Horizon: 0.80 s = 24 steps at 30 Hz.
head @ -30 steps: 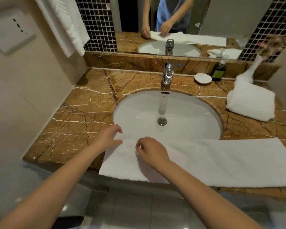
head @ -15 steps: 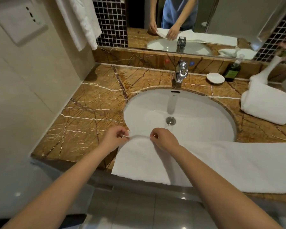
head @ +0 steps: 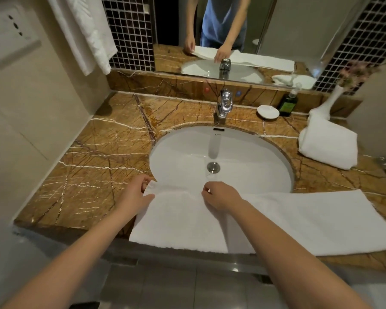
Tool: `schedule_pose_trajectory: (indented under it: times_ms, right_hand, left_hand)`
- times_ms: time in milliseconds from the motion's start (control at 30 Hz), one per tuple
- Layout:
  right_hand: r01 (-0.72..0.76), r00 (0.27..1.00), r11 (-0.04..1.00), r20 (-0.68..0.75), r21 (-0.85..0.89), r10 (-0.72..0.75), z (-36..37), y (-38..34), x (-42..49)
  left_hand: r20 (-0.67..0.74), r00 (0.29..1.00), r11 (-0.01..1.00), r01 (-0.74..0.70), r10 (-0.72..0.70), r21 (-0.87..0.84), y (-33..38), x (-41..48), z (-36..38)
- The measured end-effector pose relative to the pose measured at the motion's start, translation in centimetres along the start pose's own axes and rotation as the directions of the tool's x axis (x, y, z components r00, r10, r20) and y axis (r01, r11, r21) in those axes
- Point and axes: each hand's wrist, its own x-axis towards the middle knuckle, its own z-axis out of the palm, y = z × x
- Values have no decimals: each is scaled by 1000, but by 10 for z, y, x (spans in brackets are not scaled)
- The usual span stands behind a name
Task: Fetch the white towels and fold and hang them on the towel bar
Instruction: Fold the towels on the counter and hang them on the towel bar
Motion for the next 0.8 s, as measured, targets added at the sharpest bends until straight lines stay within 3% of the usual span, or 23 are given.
schedule_pose_trajectory:
  times_ms: [133,200,300,400,467,533,567,667,800]
  right_hand:
    - [-75,990,994,112,-84,84,-26,49,-10]
    - [-56,994,984,83,-170,71,-34,76,-14]
    - [14,999,956,-38,-294,-26,-34,107,-20]
    - [87,958,956,-242,-279,-158,-17,132,-33]
    - [35,879,983,-462,-181,-116,-12,151,-53]
    - [-78,799,995,-600,-65,23,-14,174,-77]
    - [-126,791,992,-605,-19,89,-14,189,-89]
    - [-243,870,970,-444,-8,214,-13,237,-115]
    - [-330,899,939,-335,-94,282,-11,264,-127]
  left_hand:
    - [-16,998,997,66,-66,26,7,-6,2]
    - [-47,994,994,100,-98,37,11,-9,5]
    - [-105,985,986,147,-138,79,15,-13,11]
    - [-215,966,969,181,-144,166,27,-24,20]
    - [-337,940,933,166,-52,319,38,-39,32]
    - [-365,929,917,95,59,388,51,-54,49]
    - [-319,944,913,57,83,404,57,-61,59]
    - [-109,990,875,-21,84,484,58,-71,90]
    - [-59,996,804,-17,65,594,48,-73,103]
